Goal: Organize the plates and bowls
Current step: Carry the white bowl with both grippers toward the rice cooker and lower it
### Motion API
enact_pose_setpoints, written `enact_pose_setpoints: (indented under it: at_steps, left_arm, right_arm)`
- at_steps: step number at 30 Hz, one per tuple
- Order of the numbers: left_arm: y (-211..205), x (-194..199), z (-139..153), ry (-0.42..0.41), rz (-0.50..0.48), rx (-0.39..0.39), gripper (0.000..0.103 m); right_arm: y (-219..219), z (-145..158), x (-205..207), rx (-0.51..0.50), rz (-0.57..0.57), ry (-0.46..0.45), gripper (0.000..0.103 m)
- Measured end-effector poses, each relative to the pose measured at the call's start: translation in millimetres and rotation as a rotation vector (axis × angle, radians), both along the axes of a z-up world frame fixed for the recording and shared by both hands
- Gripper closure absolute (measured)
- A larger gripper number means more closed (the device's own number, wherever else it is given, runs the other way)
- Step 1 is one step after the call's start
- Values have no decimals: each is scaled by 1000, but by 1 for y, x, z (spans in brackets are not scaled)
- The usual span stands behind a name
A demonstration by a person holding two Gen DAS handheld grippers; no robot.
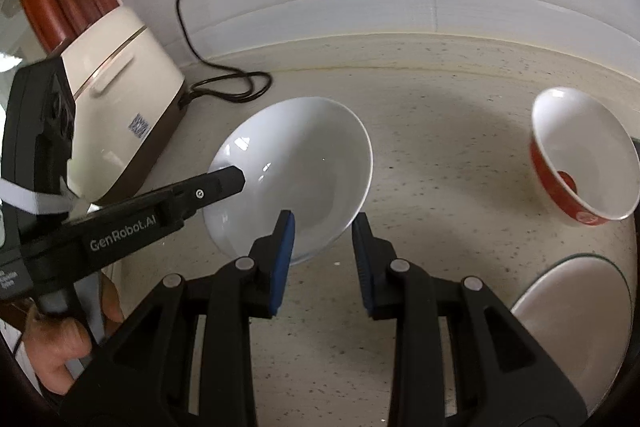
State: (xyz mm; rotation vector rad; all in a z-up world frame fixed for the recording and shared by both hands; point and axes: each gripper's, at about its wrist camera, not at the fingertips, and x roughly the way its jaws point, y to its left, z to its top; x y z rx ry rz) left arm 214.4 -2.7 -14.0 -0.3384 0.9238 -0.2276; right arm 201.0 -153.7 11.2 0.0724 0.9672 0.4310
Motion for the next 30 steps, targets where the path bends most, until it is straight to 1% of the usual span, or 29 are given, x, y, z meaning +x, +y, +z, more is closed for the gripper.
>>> enact_pose_setpoints:
  at_steps: [2,6,10,16,23,30]
  left_arm:
    - [-2,-1,1,1,6,22,91]
    - [10,-7,2,21,25,51,91]
    - [23,-13,6,22,50,47,91]
    - [37,-23,17,4,103,90,91]
    - [44,-21,13,22,128,98,91]
    - [44,-24,13,31,145,121,91]
  right_arm:
    - [3,-1,0,6,17,-10,70]
    - [10,-5,1,23,47,-10,70]
    - [20,-11,0,57,88,-4,70]
    - [39,-16,-5,48,133,-9,70]
    - [41,-19,-3,50,141,-15,70]
    - [42,-17,-6,30,151,-55,70]
